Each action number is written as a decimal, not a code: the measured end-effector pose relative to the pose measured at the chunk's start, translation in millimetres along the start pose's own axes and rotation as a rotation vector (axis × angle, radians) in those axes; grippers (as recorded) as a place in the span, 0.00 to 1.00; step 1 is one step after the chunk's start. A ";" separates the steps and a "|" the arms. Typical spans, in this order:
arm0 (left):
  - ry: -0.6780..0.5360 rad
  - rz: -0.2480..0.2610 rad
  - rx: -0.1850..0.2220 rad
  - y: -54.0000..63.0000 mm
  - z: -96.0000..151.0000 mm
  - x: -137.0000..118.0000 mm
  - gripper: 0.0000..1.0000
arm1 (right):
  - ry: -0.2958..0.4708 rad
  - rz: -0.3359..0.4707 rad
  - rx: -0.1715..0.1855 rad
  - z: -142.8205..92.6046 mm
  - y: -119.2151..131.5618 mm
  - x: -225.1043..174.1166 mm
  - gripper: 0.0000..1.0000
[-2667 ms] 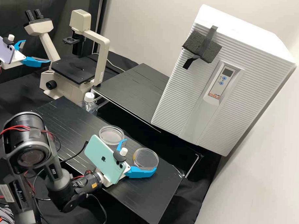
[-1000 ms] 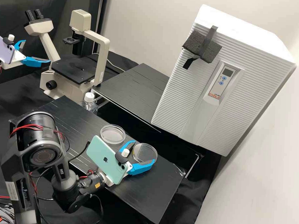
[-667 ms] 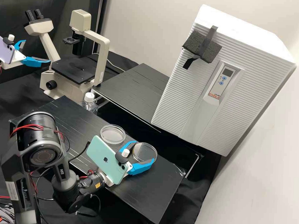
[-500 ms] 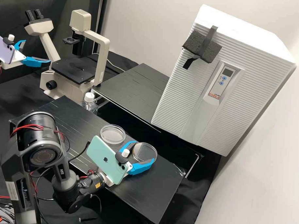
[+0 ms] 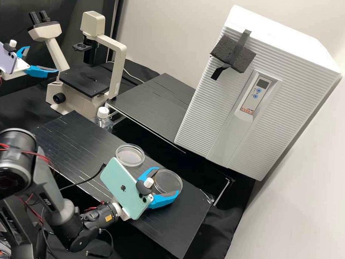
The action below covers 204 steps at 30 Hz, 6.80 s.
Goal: Close the petri dish lid.
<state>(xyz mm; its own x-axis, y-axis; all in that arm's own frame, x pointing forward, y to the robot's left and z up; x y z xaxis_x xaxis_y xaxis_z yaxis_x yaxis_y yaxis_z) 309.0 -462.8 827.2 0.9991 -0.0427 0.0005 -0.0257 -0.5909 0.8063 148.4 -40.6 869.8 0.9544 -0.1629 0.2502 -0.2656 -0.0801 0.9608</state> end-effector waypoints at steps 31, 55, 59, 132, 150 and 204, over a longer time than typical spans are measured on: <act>0.000 0.000 0.000 0.0 0.0 0.0 1.00 | 0.317 -0.200 -0.156 -67.8 -67.9 -1.1 0.00; 0.000 0.000 0.000 0.0 0.0 0.0 1.00 | 0.360 -0.259 -0.244 -63.0 -68.3 -0.5 0.00; 0.000 0.000 0.000 0.0 0.0 0.0 1.00 | 0.346 -0.275 -0.243 -60.4 -70.8 0.9 0.00; 0.000 0.000 0.000 0.0 0.0 0.0 1.00 | 0.234 -0.061 -0.099 -65.5 -52.8 -0.8 1.00; 0.000 0.000 0.000 0.0 0.0 0.0 1.00 | 0.102 -0.014 -0.210 -51.2 -53.0 4.7 1.00; 0.000 0.000 0.000 0.0 0.0 0.0 1.00 | -0.064 0.050 -0.395 -40.2 -58.7 4.5 1.00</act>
<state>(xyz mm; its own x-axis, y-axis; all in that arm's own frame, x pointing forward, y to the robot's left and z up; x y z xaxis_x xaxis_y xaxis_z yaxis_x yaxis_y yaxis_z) 309.0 -462.8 827.2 0.9991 -0.0427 0.0005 -0.0257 -0.5909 0.8063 173.8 2.9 819.4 0.9280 -0.2186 0.3017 -0.2266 0.3115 0.9228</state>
